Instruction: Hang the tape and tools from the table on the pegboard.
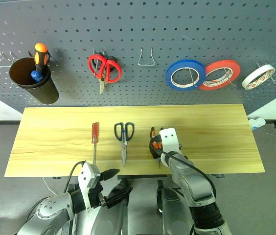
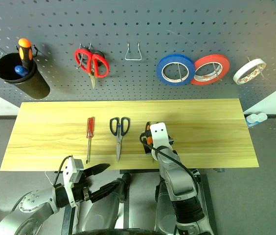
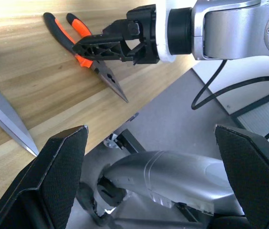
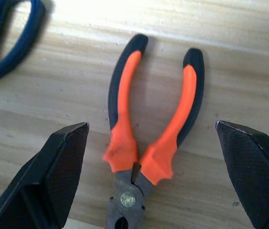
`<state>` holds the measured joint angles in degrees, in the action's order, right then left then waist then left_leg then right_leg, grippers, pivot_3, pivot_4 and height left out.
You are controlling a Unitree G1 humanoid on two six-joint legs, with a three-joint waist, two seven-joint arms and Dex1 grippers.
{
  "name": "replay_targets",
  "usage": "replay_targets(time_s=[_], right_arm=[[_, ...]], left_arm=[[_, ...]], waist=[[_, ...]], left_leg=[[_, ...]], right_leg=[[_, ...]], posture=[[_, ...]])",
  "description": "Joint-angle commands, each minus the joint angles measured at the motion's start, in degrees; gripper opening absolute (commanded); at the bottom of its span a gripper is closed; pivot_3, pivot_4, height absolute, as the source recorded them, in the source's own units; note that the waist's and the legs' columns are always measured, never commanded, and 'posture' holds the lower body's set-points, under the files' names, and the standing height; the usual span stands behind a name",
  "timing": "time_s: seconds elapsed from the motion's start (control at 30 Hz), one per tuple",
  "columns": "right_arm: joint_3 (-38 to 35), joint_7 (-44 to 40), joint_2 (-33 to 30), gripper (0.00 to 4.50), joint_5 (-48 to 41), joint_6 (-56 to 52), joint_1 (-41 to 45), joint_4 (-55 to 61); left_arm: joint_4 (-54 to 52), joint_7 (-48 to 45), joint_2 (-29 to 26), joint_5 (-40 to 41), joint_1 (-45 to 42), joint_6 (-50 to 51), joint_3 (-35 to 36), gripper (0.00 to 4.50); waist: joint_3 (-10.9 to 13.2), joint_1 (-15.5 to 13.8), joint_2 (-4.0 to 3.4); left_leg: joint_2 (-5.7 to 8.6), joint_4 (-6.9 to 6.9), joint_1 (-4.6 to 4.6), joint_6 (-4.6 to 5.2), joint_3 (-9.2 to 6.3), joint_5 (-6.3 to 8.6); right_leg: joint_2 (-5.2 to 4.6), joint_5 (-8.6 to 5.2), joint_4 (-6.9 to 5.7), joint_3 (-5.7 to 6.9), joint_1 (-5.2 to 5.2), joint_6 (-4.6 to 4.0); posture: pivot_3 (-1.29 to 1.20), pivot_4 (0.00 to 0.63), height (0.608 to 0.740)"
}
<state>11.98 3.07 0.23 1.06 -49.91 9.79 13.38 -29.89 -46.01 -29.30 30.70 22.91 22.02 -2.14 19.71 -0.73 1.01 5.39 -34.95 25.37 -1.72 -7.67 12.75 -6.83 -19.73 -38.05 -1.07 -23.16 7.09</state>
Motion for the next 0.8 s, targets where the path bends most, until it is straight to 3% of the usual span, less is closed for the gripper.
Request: replay_targets(time_s=[0.03,0.5,0.8], right_arm=[[0.7,0.0,1.0,4.47,0.4,-1.4,-0.4,2.8],[0.7,-0.1,3.2,4.47,0.8,1.3,4.3,-6.0],[0.3,-0.6,2.4,4.47,1.1,1.1,3.7,-5.6]], left_arm=[[-1.8,0.0,0.0,0.6,1.0,-0.2,-0.7,4.42],[-4.4,1.9,0.0,0.6,2.7,0.3,-1.7,4.42],[-7.2,3.4,-0.3,1.2,5.4,0.5,-1.1,4.42]], waist=[[0.0,0.0,-0.01],[0.5,-0.1,-0.02],[1.6,-0.1,0.04]], left_leg=[[0.00,0.00,0.01,0.00,0.00,0.00],[0.00,0.01,0.05,-0.02,0.00,-0.01],[0.00,0.01,0.07,-0.02,0.00,-0.01]], right_leg=[[0.00,0.00,-0.01,0.00,0.01,0.00],[0.01,0.00,-0.03,0.00,-0.03,0.00],[0.00,0.00,-0.04,0.00,-0.03,0.00]], posture=[[0.15,0.408,0.738],[0.18,0.424,0.738],[0.19,0.445,0.738]])
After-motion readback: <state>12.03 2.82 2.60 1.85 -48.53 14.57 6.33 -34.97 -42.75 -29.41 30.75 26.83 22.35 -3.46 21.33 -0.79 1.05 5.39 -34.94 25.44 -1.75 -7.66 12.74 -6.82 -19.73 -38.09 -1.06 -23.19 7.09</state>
